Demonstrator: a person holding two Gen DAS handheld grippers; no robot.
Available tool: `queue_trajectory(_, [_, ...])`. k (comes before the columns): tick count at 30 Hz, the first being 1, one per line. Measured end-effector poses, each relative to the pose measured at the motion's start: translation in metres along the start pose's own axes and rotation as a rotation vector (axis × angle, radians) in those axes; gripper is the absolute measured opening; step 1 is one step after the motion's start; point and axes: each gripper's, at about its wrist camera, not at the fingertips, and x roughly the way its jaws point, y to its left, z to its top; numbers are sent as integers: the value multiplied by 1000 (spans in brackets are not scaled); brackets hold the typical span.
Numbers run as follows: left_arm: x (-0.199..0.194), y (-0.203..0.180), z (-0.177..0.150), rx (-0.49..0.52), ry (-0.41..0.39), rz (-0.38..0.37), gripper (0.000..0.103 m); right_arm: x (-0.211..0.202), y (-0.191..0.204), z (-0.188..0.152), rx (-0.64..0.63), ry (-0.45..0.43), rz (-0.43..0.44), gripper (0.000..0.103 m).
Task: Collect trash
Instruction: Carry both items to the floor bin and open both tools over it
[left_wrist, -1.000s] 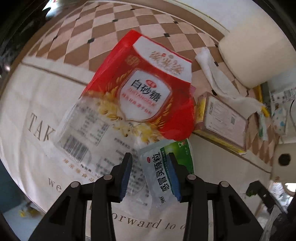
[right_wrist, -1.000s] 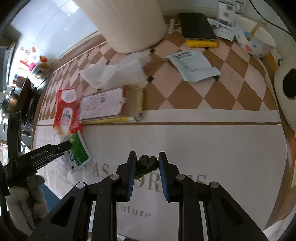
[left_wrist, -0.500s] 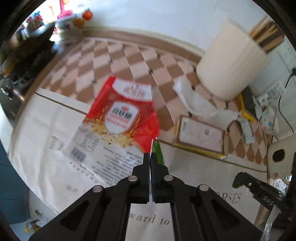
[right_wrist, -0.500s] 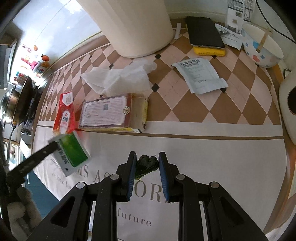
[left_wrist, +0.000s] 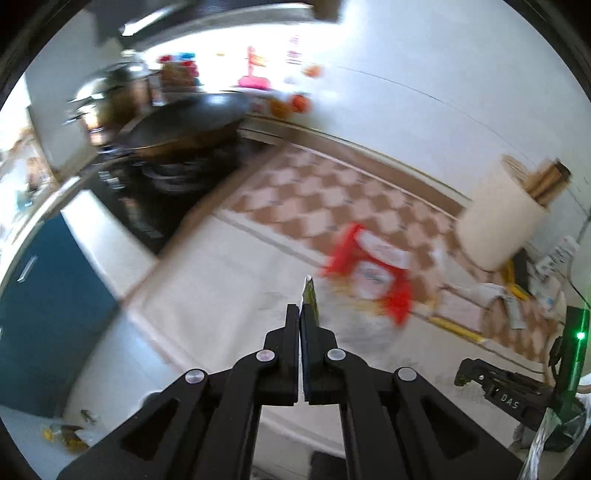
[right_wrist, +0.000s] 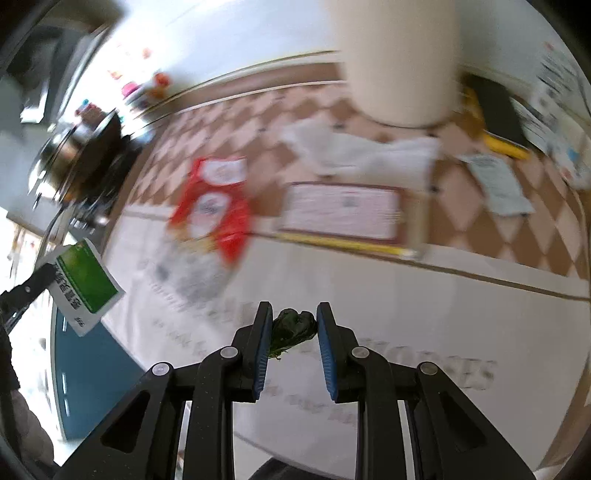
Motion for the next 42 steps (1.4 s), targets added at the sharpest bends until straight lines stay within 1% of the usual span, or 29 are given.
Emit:
queue_trajectory(1, [-3,13,-3,-12,-3,19,0,3,16,-3,-25,6,10,26])
queue_trajectory(3, [-9,51,-15,-47,-3,69,0,11,58,-15,-92,23,32,26])
queue_trajectory(4, [-11,71,-22,-68,0,93,0,14,72,-19,-115,31,38,26])
queue_trajectory(6, [-10,111,-41,-111,18,139,0,25,113,-35,-180,57,59,26])
queue_trajectory(7, [-8,139,-55,-147,37,163,0,32,135,-44,-216,71,68,26])
queue_trajectory(9, [-2,184,-78,-208,70,187,0,50,184,-69,-297,108,87,26])
queue_trajectory(11, [6,222,-103,-258,105,202,0,70,223,-93,-361,142,99,26])
queue_trajectory(12, [15,247,-119,-291,129,207,0,82,246,-110,-402,161,105,26])
queue_trajectory(13, [24,266,-133,-320,150,213,0,91,260,-123,-425,174,111,26])
queue_trajectory(15, [44,301,-159,-380,193,207,0,127,301,-160,-488,223,132,26])
queue_trajectory(16, [64,328,-181,-440,229,192,0,140,311,-172,-507,235,136,26])
queue_trajectory(18, [94,364,-213,-520,276,166,0,191,342,-210,-557,288,148,26])
queue_trajectory(19, [120,389,-238,-583,310,142,0,210,350,-222,-568,305,148,26])
queue_trajectory(21, [163,421,-277,-660,353,125,0,274,371,-259,-596,369,153,26])
queue_trajectory(22, [185,437,-297,-694,371,110,0,293,376,-271,-601,386,152,26])
queue_trajectory(23, [207,450,-315,-725,386,105,0,329,383,-288,-604,422,162,26])
queue_trajectory(24, [221,459,-328,-744,395,103,0,365,388,-306,-606,459,167,26])
queue_trajectory(25, [243,471,-345,-764,407,98,0,388,391,-315,-608,474,163,26])
queue_trajectory(28, [302,502,-399,-821,458,104,0,481,400,-359,-621,550,175,26])
queue_trajectory(29, [317,509,-413,-826,474,113,0,502,401,-370,-632,566,182,26])
queue_trajectory(31, [342,521,-437,-834,509,116,0,544,406,-393,-660,595,185,26])
queue_trajectory(33, [360,527,-449,-834,534,118,0,586,409,-420,-701,640,178,26])
queue_trajectory(34, [368,530,-460,-830,547,119,0,600,409,-430,-720,650,174,26])
queue_trajectory(36, [372,527,-467,-823,563,128,3,624,413,-446,-775,662,149,27])
queue_trajectory(38, [371,528,-477,-807,571,168,4,638,414,-456,-809,665,127,31])
queue_trajectory(39, [370,528,-478,-798,569,195,5,643,414,-459,-822,662,117,42])
queue_trajectory(40, [368,529,-480,-789,566,227,14,648,417,-460,-840,651,98,54])
queue_trajectory(41, [362,528,-482,-779,560,260,26,651,418,-461,-857,637,81,55])
queue_trajectory(42, [356,528,-483,-778,555,284,73,651,419,-461,-875,619,62,59])
